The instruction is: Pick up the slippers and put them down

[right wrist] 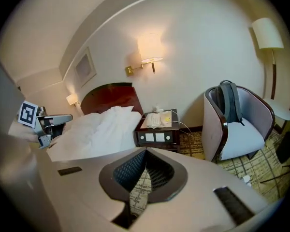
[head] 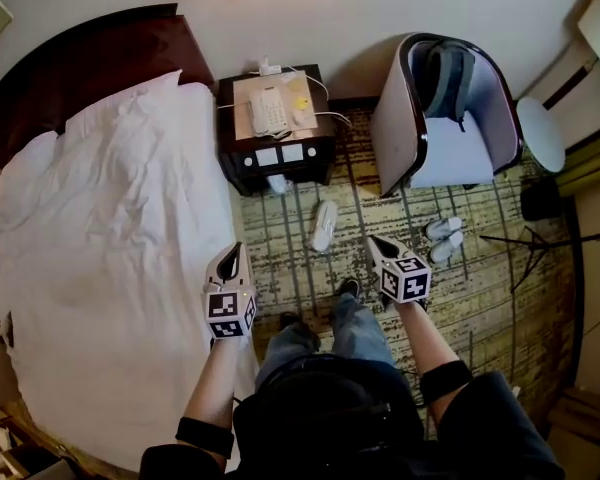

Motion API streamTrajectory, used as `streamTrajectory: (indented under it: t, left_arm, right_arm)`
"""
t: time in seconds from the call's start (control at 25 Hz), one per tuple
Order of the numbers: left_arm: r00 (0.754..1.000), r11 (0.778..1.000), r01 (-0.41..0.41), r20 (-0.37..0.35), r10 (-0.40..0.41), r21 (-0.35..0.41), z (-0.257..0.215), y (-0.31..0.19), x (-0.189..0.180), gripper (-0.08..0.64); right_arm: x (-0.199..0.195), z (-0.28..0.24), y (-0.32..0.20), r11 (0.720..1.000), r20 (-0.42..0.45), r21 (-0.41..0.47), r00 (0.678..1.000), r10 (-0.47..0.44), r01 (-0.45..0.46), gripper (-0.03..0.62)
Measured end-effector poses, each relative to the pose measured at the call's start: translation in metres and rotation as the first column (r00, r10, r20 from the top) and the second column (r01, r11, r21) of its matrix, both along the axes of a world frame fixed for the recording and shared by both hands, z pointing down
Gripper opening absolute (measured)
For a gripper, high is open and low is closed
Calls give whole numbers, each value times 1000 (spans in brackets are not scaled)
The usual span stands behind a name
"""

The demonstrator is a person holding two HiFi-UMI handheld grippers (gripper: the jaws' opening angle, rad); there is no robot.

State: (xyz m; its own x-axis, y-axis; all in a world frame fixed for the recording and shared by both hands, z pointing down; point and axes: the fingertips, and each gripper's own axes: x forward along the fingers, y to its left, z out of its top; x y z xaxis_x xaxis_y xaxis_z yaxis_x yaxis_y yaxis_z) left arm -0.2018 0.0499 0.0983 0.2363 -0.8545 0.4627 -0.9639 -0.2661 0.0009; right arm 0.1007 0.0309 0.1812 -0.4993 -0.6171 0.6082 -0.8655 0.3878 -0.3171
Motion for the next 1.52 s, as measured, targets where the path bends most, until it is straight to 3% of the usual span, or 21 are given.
streamTrajectory:
  t: [0.16,0.32,1.52]
  left_arm:
    - [1000,1000,0,1,0,-5,0,19,-5,0]
    - [1000,1000,-15,-1,15,-19,3,27,-8,0]
    - [996,997,-80,26,80,-19,5,36,15,0]
  right_arm:
    - [1,-17,13,999,-17,42,999,-29,30,2]
    - [1,-23,15,998,-16,66,1000,1,0,2]
    - [19,-14,31,997,12,58,998,57,-58,2]
